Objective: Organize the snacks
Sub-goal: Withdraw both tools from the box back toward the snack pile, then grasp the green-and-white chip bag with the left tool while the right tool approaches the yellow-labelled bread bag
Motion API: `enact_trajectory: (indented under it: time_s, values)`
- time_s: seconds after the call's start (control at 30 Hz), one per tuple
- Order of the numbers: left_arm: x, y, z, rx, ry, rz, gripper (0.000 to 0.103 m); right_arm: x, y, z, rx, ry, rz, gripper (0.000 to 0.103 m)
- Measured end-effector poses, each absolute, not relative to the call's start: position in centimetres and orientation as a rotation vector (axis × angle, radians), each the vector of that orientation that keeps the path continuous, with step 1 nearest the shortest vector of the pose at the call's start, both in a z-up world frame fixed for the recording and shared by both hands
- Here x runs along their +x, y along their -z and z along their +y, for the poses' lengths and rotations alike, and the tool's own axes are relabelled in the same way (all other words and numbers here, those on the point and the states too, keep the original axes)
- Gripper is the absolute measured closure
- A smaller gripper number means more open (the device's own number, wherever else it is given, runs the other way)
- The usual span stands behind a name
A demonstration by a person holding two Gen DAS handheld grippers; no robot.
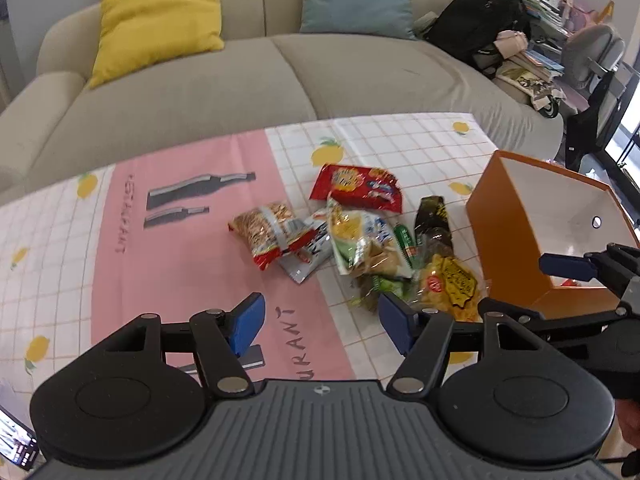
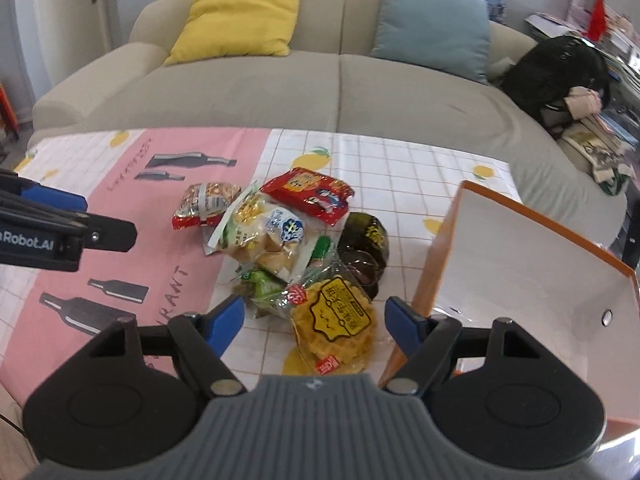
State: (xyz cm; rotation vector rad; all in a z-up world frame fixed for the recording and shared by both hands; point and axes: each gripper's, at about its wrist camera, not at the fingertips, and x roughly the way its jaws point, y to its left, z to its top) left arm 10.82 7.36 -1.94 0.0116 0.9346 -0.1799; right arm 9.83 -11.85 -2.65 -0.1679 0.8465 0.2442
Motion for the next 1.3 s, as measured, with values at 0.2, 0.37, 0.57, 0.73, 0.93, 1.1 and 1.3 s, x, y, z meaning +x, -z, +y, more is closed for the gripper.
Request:
enact_trajectory:
  time_s: [0.2,0.37,0.57,0.73,0.93,1.1,1.3]
  values:
    - [12.5,4.1,8.9,-0.035,0.164,0.982,0.026,12.5,4.2,-11.2,-0.219,-0.263,0.895,0.032]
    - [14.2,5.6,9.5,-0.075,0.178,1.013,0.026,14.8,5.5,-10.6,-0.239,-0.281,0.920,0.032]
    - [17.1,6.2,7.9,-0.131,0.248,1.010,0.020,17.6,7.1,-10.1,-0.265,-0.278,0.967,0.032]
    - [19.9,7.6,6.3,-0.163,0.271,1.030,0.019,19.3,8.3,-10.2,-0.278,-0.275,1.009,0.032]
    - [22.4,10.4,5.3,-0.175,0.237,1.076,0.019,20.1,9.2,-10.4,-0.289,-0.288,1.030,0.032]
    - [23.6,12.0,4.7,-0.211,0.237,1.106,0.028,20.6,9.8,-10.5,-0.291,-0.293,1.048,0.031]
    - [23.4,12.4,4.6,-0.245,0.240,1.117,0.064,20.8,10.3,-10.4,-0.295,-0.292,1.070,0.031]
